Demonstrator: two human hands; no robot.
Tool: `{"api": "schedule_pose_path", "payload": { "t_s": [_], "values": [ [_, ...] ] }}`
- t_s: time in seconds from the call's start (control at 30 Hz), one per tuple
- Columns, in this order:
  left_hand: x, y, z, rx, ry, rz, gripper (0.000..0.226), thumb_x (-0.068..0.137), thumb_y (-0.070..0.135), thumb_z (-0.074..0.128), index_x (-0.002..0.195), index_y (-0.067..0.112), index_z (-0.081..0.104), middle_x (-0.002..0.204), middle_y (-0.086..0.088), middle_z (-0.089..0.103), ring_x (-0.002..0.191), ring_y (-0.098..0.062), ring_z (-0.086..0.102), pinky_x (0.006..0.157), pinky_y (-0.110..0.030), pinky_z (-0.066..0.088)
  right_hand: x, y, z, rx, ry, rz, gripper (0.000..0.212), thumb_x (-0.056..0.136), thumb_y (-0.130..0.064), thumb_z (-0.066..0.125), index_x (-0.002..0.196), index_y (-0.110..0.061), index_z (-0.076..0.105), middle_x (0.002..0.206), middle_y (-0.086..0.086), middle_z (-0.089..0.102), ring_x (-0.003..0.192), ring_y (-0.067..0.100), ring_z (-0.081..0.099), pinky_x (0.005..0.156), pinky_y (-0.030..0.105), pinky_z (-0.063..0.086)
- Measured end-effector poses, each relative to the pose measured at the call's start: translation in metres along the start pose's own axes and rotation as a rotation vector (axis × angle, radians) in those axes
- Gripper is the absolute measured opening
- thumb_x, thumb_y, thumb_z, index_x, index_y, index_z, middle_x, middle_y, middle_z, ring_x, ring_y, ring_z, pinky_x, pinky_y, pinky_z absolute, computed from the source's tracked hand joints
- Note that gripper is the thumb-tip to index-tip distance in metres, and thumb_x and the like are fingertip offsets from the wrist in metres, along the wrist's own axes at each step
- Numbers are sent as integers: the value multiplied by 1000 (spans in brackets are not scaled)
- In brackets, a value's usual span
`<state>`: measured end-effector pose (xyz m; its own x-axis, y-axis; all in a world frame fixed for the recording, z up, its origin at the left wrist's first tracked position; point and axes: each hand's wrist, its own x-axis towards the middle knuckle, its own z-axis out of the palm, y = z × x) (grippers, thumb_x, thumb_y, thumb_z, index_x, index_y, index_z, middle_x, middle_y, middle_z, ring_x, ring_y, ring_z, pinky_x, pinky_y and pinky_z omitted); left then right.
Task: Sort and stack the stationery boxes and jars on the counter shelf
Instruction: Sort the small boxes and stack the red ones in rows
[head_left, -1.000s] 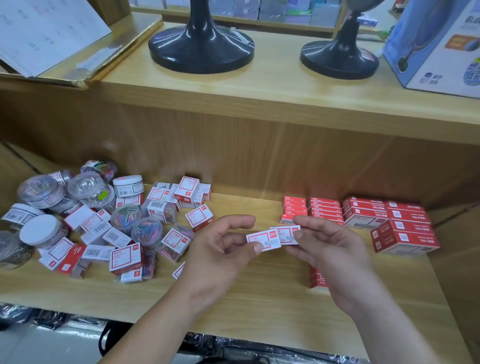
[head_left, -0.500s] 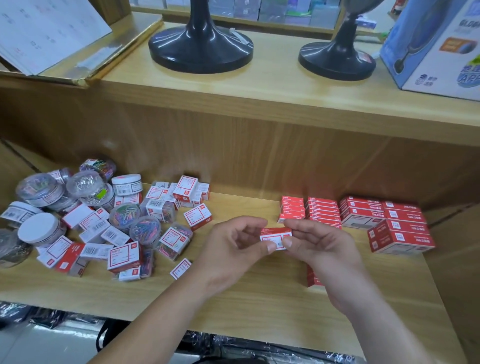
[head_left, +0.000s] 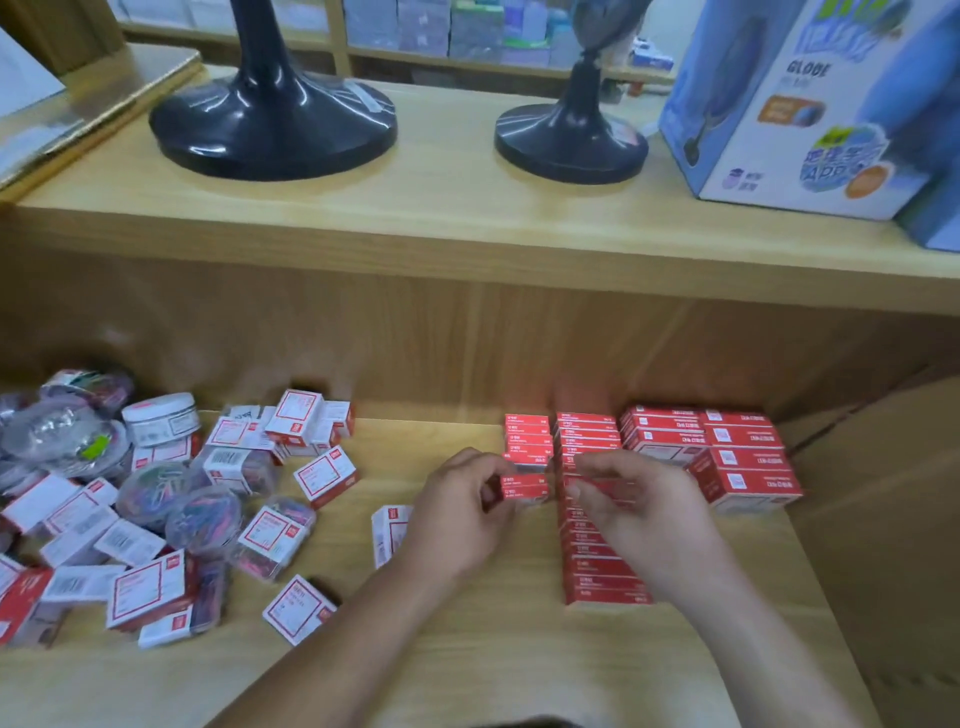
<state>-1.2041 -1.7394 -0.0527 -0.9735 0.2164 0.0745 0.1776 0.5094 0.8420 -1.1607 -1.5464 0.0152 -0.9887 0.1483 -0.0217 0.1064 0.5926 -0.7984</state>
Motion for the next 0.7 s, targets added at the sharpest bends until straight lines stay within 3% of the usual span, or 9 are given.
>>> {"api": "schedule_pose_path", "payload": {
  "t_s": [0.1, 0.23, 0.3, 0.4, 0.57, 0.7],
  "values": [
    [8, 9, 7, 94, -2, 28, 32, 76, 16, 84, 99, 30, 67, 80, 18, 58, 67, -1, 55, 64, -19, 46, 12, 8, -6, -134, 69, -67, 17, 84, -25, 79, 101, -27, 76, 97, -19, 71, 92, 5, 67, 87, 38, 56],
    [9, -1, 5, 186, 67, 51, 37, 72, 26, 84, 90, 27, 51, 87, 16, 53, 80, -9, 53, 71, -28, 46, 27, 12, -2, -365, 97, -263, 22, 81, -27, 80, 102, -24, 75, 98, -14, 64, 97, 16, 64, 82, 41, 56],
    [9, -10, 3, 330, 90, 98, 33, 74, 44, 77, 91, 23, 58, 90, 10, 54, 87, -16, 54, 77, -33, 47, 32, 15, 4, -486, 75, -312, 28, 78, -33, 81, 104, -24, 75, 102, -13, 60, 103, 17, 60, 79, 42, 57],
    [9, -14, 4, 568, 41, 117, 44, 83, 65, 57, 98, 25, 70, 91, 2, 54, 90, -24, 57, 79, -39, 51, 37, 18, 10, -576, 32, -321, 37, 72, -40, 85, 104, -24, 77, 109, -9, 59, 109, 20, 57, 83, 40, 56],
    [4, -13, 12, 680, 78, 187, 41, 92, 60, 48, 96, 23, 65, 90, 2, 52, 84, -23, 57, 65, -36, 52, 38, 22, 21, -663, 42, -343, 32, 68, -38, 88, 97, -27, 80, 110, 0, 61, 108, 26, 56, 76, 38, 56],
    [4, -11, 18, 748, 125, 232, 36, 91, 53, 52, 95, 20, 65, 89, 3, 52, 81, -21, 57, 59, -34, 51, 35, 33, 26, -629, 48, -394, 23, 77, -30, 83, 99, -25, 79, 114, 4, 59, 113, 29, 53, 85, 41, 55]
  ]
}}
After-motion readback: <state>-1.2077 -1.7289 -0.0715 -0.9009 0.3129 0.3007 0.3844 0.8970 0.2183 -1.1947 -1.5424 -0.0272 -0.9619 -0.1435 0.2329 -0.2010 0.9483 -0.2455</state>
